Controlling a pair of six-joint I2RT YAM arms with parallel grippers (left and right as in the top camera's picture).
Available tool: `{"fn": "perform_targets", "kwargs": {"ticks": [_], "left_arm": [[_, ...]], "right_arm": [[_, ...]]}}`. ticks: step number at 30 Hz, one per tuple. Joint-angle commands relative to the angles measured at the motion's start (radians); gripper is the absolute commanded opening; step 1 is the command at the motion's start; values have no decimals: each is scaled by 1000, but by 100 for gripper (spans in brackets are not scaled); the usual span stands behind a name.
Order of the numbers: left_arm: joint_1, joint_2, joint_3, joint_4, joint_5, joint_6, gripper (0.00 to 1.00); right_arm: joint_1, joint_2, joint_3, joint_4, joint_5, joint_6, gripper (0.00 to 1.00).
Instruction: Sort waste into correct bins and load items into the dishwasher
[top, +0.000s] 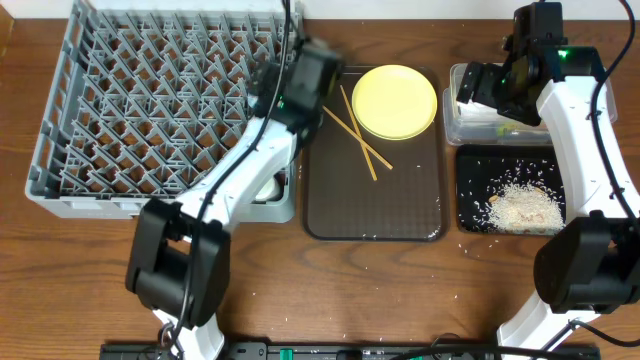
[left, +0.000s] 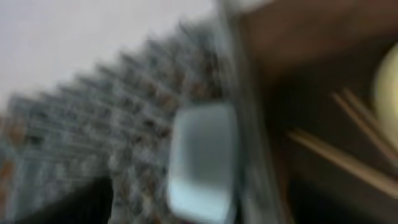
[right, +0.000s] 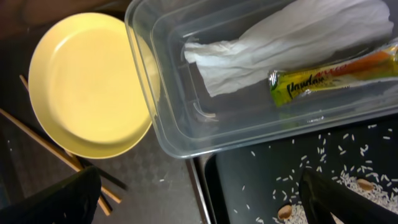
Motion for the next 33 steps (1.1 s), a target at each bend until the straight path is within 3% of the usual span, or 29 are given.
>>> {"fn": "perform_targets", "kwargs": {"ticks": [1,4,7,17,21,27,33], "left_arm": [[8,-20,194,-146,304,-236,90],[9,-20,225,-194,506,-382,90],[-5,4,213,-200,565,-496,90],[-71,198,207,-183,568,-724,88],[-89,256,207,-166,567,-804,76],[-104,334,207,-103,551,-916,70],[-127,418,207,-9,539,-927,65]], "right_arm": [[-2,-19,5,1,6,3,99],[-2,-19,5,1,6,3,99],[-2,-19,5,1,6,3,99],[-2,-19,5,1,6,3,99],[-2,-19,5,1,6,2,99],[-2,-19,5,1,6,3,99],[-2,-19,5,1,6,3,99]]}}
